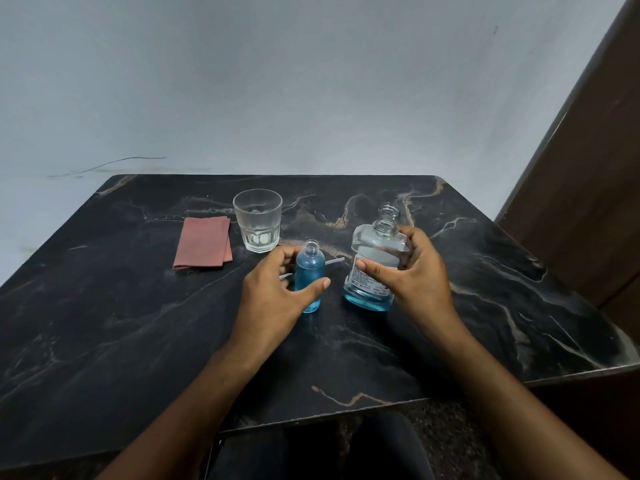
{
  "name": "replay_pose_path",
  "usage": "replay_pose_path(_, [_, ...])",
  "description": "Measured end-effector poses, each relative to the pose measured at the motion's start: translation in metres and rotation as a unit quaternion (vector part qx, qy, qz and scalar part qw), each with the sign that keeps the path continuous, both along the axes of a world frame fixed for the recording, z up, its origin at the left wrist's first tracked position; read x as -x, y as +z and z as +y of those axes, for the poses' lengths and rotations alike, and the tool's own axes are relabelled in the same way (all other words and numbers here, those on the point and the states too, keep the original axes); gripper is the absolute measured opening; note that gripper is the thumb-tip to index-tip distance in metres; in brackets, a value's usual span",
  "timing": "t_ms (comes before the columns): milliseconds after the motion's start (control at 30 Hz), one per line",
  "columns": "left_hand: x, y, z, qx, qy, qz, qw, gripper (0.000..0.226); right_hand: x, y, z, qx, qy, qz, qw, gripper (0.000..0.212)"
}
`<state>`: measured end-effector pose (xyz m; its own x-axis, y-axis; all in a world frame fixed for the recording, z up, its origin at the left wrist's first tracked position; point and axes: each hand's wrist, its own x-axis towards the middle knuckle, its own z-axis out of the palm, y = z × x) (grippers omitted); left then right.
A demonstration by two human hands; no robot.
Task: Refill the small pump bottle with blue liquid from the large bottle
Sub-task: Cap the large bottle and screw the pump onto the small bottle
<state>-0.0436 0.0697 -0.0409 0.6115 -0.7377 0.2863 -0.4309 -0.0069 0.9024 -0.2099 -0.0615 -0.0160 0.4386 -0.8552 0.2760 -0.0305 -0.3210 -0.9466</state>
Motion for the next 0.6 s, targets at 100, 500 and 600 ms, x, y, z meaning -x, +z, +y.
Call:
replay_pose_path(100, [0.000,-0.002,0.003,0.001,-0.003,-0.018,1.000,0.074,0.007,-0.001,0.003,-0.008,0.041,0.003,0.999,0.088])
replay_pose_path(500, [0.024,0.075,0.000,0.096,-0.036,-0.185,0.977,0.054,0.068,-0.001,-0.048,0.000,-0.088,0.123,0.988,0.041])
replay_pose_path(600, [0.030,0.086,-0.018,0.007,-0.079,-0.191,0.978,0.073,0.068,-0.007,-0.054,0.054,-0.034,0.301,0.951,0.055])
